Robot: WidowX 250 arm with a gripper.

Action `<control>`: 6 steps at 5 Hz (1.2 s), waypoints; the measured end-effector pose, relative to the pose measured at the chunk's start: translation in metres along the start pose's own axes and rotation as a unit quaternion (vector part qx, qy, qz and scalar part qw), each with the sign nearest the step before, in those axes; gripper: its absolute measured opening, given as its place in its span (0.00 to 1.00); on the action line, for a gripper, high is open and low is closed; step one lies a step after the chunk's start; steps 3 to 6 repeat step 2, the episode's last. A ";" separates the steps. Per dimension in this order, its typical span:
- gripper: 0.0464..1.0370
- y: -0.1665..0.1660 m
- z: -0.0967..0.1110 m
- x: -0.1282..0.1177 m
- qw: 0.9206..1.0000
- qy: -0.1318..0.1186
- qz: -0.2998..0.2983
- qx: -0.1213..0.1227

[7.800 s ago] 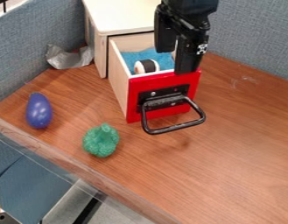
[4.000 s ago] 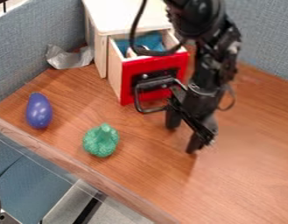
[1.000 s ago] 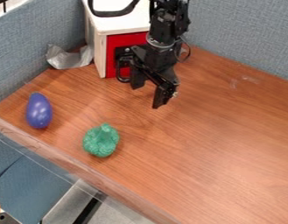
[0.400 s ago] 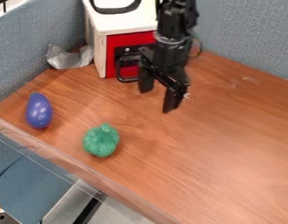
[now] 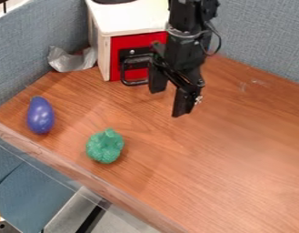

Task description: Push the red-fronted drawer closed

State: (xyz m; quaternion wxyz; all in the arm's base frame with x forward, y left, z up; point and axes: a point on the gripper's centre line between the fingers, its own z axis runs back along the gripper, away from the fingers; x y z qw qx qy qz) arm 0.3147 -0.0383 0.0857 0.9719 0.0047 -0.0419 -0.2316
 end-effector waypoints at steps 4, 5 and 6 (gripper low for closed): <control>0.96 -0.003 0.009 -0.004 1.000 0.009 -0.001 0.008; 0.96 -0.003 0.009 -0.004 1.000 0.009 -0.001 0.008; 0.96 -0.003 0.009 -0.004 1.000 0.009 -0.001 0.008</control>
